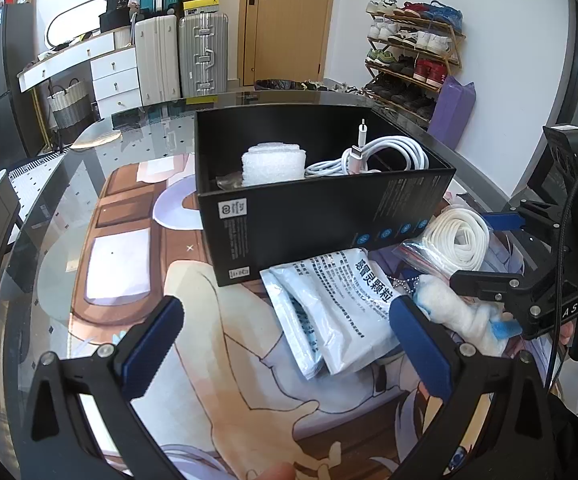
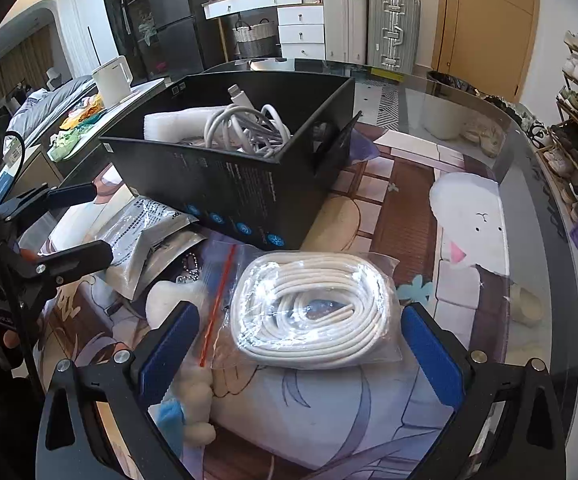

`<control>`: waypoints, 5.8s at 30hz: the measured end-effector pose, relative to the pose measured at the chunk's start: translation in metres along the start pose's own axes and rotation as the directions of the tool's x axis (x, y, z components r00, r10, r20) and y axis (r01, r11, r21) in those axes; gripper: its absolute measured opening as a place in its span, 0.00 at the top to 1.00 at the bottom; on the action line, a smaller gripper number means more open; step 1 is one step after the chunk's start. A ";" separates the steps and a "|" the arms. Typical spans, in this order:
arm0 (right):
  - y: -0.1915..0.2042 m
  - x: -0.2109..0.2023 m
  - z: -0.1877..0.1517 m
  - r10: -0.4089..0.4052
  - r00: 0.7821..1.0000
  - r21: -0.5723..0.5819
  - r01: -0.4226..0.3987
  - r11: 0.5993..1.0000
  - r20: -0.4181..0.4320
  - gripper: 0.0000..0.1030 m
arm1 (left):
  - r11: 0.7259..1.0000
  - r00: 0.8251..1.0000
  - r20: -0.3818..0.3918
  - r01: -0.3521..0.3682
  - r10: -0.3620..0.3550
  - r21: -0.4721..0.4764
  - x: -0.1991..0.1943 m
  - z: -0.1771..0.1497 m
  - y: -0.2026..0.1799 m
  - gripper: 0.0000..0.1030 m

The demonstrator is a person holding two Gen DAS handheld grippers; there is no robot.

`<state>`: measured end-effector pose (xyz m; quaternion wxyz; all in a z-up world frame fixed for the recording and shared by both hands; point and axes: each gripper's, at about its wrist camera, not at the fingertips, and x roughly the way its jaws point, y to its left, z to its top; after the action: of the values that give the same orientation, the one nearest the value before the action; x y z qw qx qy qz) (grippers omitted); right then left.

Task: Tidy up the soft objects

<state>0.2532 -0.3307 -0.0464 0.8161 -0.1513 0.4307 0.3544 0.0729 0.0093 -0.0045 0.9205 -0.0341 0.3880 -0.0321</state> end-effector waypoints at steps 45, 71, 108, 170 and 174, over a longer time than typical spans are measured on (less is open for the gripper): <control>-0.001 -0.017 -0.006 0.021 0.998 -0.078 -0.017 0.997 0.052 0.10 | 1.000 1.000 -0.009 0.012 -0.012 -0.012 0.001 -0.004 -0.002 0.00; -0.015 0.007 -0.005 -0.043 0.999 -0.038 0.042 0.998 -0.001 0.06 | 1.000 1.000 -0.014 0.021 -0.021 -0.015 0.002 -0.005 -0.006 0.00; -0.005 -0.035 -0.004 0.099 0.990 -0.081 -0.091 0.992 0.098 0.47 | 0.993 0.993 -0.074 0.089 -0.095 -0.081 0.008 0.001 -0.025 0.00; 0.007 -0.088 0.001 0.143 0.955 -0.125 -0.114 0.986 0.258 0.46 | 0.988 0.982 0.139 0.139 -0.130 -0.061 -0.059 0.013 0.000 0.96; 0.008 -0.094 0.003 0.150 0.948 -0.127 -0.118 0.985 0.280 0.46 | 0.988 0.982 0.134 0.139 -0.131 -0.059 -0.058 0.016 0.002 0.96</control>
<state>0.2138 -0.3651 0.0318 0.8348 -0.1126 0.2963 0.4501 0.0441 0.0168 0.0480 0.9377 -0.0939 0.3251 -0.0788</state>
